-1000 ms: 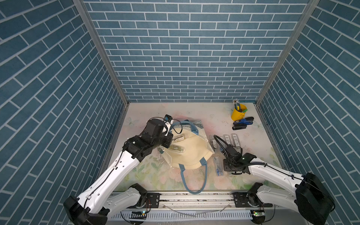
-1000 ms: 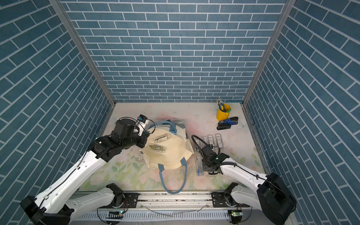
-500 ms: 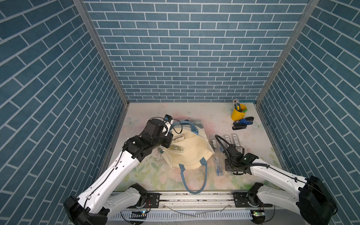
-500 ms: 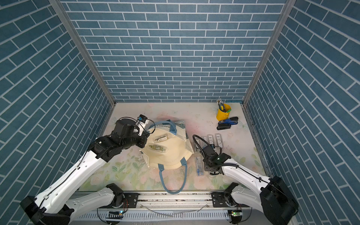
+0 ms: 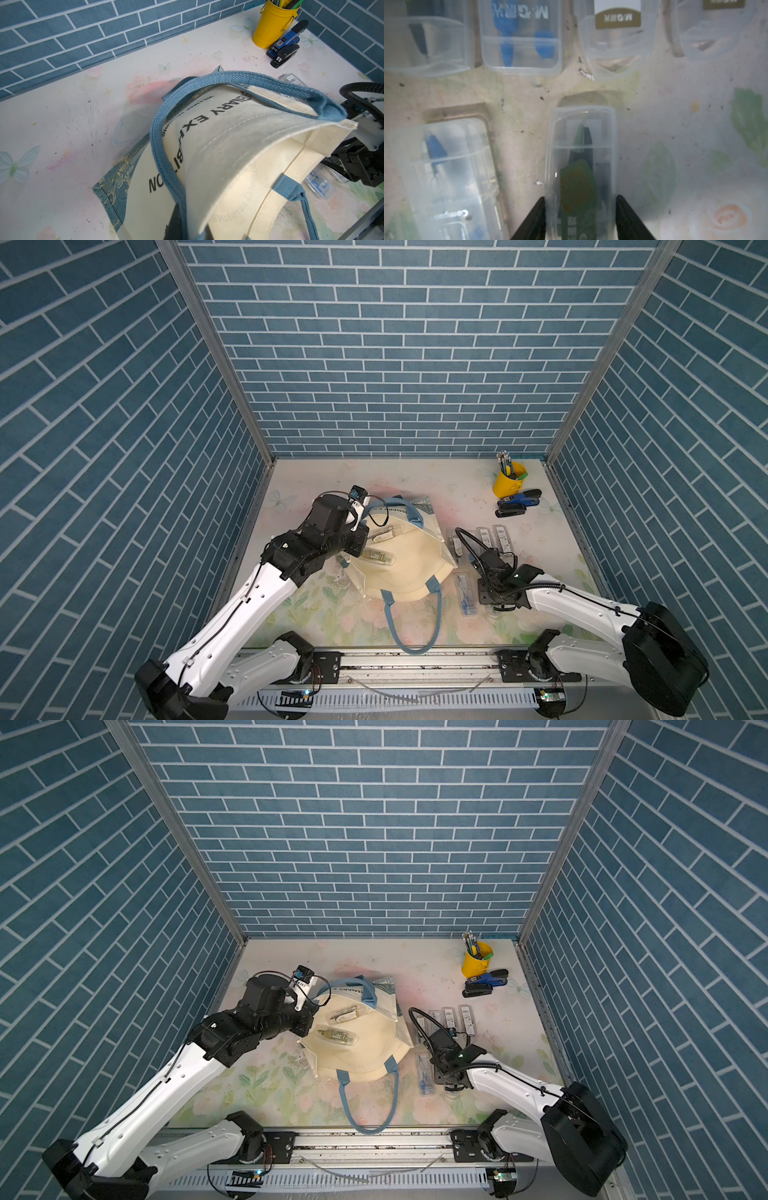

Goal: Take out the compass set from the canvas bag
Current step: Place the compass set at the center of the board.

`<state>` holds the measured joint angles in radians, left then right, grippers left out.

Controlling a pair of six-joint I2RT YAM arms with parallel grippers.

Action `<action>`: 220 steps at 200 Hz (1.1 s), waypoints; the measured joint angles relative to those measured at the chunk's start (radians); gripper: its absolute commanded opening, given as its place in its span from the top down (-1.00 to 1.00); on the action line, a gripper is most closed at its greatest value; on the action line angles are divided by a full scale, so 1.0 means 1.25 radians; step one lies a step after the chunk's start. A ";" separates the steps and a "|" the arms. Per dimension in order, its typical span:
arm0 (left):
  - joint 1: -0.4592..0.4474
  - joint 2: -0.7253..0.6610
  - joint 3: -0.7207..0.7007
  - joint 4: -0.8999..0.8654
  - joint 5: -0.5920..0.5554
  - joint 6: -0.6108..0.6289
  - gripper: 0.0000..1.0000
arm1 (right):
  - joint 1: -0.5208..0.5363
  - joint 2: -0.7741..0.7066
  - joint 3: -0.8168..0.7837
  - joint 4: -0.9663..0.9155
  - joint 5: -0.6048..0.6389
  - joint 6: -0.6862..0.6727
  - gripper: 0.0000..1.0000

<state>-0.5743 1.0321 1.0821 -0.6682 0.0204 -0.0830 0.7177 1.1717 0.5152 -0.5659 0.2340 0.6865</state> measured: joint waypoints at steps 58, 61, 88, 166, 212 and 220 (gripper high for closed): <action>0.000 0.000 0.000 0.000 0.000 0.000 1.00 | 0.000 0.004 0.000 0.011 -0.002 -0.026 0.07; 0.000 0.000 0.000 0.000 0.000 0.000 1.00 | 0.000 0.005 0.000 0.013 -0.002 -0.026 0.07; 0.000 0.000 0.000 0.001 0.000 0.000 1.00 | 0.000 0.011 0.004 0.025 -0.008 -0.033 0.08; 0.000 0.000 0.000 0.001 0.000 0.000 1.00 | -0.001 0.020 0.011 0.055 -0.041 -0.046 0.04; 0.000 0.000 -0.001 0.001 0.000 0.000 1.00 | -0.001 0.021 0.011 0.064 -0.055 -0.055 -0.12; 0.000 0.000 -0.001 0.001 0.000 0.000 1.00 | -0.001 0.020 0.011 0.063 -0.056 -0.062 -0.17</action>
<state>-0.5743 1.0321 1.0813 -0.6674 0.0208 -0.0834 0.7170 1.1973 0.5293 -0.4866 0.1638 0.6094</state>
